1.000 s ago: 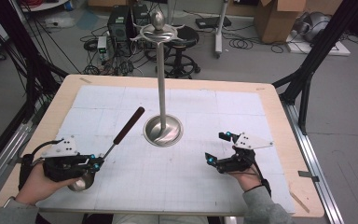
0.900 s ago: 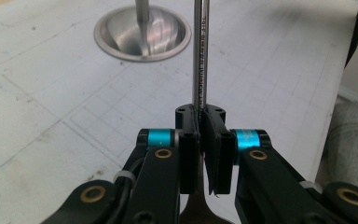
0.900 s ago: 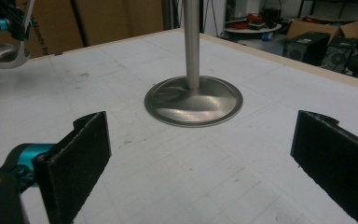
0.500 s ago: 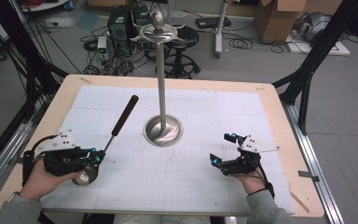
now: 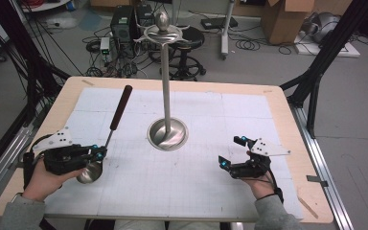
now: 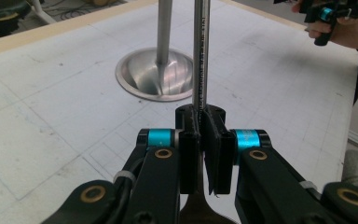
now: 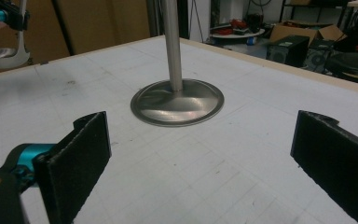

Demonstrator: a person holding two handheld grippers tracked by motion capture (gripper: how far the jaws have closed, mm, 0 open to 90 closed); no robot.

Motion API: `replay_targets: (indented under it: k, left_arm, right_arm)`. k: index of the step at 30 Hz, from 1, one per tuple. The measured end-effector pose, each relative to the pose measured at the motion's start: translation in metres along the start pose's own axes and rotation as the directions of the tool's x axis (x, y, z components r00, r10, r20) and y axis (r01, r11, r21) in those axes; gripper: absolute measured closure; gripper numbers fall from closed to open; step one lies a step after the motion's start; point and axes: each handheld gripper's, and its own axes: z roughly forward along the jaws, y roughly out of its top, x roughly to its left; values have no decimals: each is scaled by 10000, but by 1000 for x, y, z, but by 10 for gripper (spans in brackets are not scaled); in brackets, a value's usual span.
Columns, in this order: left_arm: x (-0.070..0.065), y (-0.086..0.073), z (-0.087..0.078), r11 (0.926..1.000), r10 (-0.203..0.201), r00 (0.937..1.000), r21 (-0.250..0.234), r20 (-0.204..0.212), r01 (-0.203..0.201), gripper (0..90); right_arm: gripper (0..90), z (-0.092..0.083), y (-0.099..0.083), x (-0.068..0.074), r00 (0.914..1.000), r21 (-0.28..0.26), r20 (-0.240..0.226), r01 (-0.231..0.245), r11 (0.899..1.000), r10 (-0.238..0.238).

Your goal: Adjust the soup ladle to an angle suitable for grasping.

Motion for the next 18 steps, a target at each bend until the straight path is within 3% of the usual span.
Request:
replay_targets:
  k: [5,18]
  left_arm:
    - [1,3,-1,9998,89,10000,-186,-37,-90,845]
    - [7,3,3,9999,94,9999,-81,-55,-94,844]
  right_arm:
    - [38,0,-1,-1,10000,8,25,41,10000,-41]
    - [38,-8,-2,1,9997,63,224,89,9999,-90]
